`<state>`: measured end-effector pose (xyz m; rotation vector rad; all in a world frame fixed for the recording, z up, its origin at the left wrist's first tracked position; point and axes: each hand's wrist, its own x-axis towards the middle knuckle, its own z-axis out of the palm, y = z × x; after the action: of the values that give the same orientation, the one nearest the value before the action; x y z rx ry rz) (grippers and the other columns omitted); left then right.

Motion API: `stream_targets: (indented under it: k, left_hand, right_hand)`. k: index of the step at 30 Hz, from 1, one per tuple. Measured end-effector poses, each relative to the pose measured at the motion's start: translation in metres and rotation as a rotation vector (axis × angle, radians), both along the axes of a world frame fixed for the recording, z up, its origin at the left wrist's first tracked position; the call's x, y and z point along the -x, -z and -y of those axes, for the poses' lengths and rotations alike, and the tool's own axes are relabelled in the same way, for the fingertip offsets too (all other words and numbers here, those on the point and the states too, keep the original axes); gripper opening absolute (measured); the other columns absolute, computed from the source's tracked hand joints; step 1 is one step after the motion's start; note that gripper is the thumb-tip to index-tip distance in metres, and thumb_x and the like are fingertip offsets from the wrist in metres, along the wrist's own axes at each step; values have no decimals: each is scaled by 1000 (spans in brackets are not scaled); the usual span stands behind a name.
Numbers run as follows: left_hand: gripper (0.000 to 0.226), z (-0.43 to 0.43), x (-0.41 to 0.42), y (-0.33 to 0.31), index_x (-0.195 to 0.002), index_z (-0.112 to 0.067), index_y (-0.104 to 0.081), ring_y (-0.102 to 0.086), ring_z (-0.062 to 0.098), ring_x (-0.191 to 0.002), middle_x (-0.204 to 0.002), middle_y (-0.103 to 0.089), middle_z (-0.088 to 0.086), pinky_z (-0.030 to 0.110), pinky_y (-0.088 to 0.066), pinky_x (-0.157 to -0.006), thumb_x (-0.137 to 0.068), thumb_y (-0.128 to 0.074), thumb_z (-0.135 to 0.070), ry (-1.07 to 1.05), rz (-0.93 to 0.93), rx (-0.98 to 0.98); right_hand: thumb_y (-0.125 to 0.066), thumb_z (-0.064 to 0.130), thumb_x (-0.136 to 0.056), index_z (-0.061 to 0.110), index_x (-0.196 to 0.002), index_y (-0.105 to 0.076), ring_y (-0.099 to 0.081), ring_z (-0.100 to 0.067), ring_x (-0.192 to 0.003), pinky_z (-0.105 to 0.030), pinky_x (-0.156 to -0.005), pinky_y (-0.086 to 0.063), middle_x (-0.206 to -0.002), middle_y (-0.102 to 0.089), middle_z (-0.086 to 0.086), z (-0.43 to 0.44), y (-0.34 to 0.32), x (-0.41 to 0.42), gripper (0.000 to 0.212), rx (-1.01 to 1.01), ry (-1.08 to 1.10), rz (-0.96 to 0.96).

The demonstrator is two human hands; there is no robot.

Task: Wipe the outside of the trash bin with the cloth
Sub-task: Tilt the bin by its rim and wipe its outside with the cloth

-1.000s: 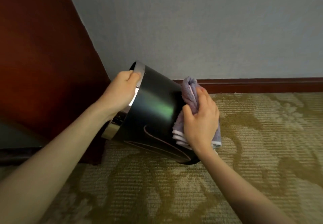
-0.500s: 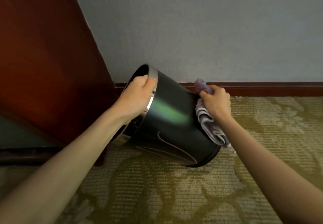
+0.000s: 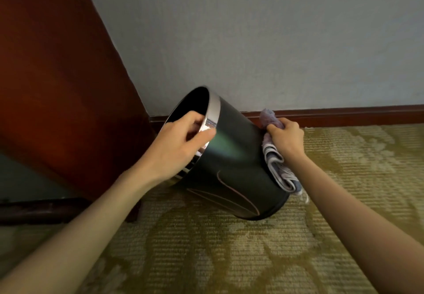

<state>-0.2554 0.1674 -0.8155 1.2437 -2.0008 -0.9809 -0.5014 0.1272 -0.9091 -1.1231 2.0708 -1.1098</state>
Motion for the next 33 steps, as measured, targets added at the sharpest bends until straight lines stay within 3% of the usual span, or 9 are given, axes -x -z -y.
stream_targets:
  k: [2, 5, 8, 10, 14, 17, 22, 28, 33]
  left_hand:
    - [39, -12, -21, 11, -107, -22, -63, -69, 6, -84, -96, -72, -9, 34, -57, -73, -86, -50, -52, 61, 88, 46]
    - [44, -25, -39, 34, -100, -16, -60, -61, 9, -57, -81, -68, -23, 16, -46, -55, -88, -51, -57, 86, 139, 37]
    - [53, -29, -43, 52, -92, -10, -60, -52, 10, -47, -58, -57, 1, 22, -41, -50, -87, -49, -61, -13, 18, 27]
    - [47, -29, -42, 56, -88, -11, -60, -43, 25, -43, -51, -45, 14, 31, -37, -47, -86, -48, -57, -63, -8, 52]
    - [46, -23, -38, 48, -93, -3, -62, -54, 35, -54, -63, -56, 22, 46, -46, -54, -91, -49, -48, -69, -9, 110]
    - [52, -15, -33, 40, -99, 6, -62, -61, 47, -77, -86, -64, 31, 59, -48, -69, -92, -48, -44, -104, -31, 170]
    - [42, 3, -36, 29, -82, 6, -62, -65, 32, -70, -75, -66, 22, 53, -51, -66, -95, -54, -34, -326, 3, 170]
    - [43, 14, -47, 7, -81, 6, -66, -66, 42, -78, -82, -69, 28, 53, -51, -75, -93, -54, -34, -504, 113, 65]
    - [49, 18, -37, -9, -69, 6, -57, -55, 34, -62, -65, -55, 17, 37, -35, -55, -94, -53, -35, -492, 271, 79]
  right_hand:
    - [-55, 27, -81, 12, -104, -67, -61, -35, -95, -40, -81, -48, -102, -68, -17, 3, 1, 2, 30, -6, 11, 14]
    - [-56, 25, -81, 11, -103, -68, -62, -33, -93, -35, -76, -44, -99, -69, -16, 5, 3, 3, 29, 6, 14, 18]
    - [-56, 18, -81, 12, -102, -70, -61, -25, -87, -28, -73, -42, -93, -69, -9, 5, 1, 0, 26, 74, 3, 59]
    - [-54, 13, -81, 13, -98, -71, -59, -18, -81, -21, -67, -38, -87, -68, -6, 3, -4, -1, 24, 144, 24, 102]
    - [-51, 10, -77, 16, -71, -63, -53, -10, -66, -26, -61, -41, -66, -60, 3, -3, -13, 4, 14, 263, 41, 233]
    - [-50, 12, -74, 12, -71, -62, -51, -15, -71, -35, -67, -43, -68, -57, -2, -9, -24, 11, 13, 333, 52, 298]
    - [-48, 2, -76, 18, -56, -50, -39, -7, -53, -25, -51, -35, -50, -43, 9, -18, -46, 18, 26, 429, 64, 443]
    - [-47, -1, -78, 21, -50, -43, -33, -6, -46, -21, -44, -29, -47, -37, 10, -30, -63, 10, 35, 454, -14, 496]
    - [-48, -1, -78, 10, -65, -51, -35, -10, -50, -25, -47, -30, -55, -39, 1, -36, -61, -4, 17, 417, -74, 498]
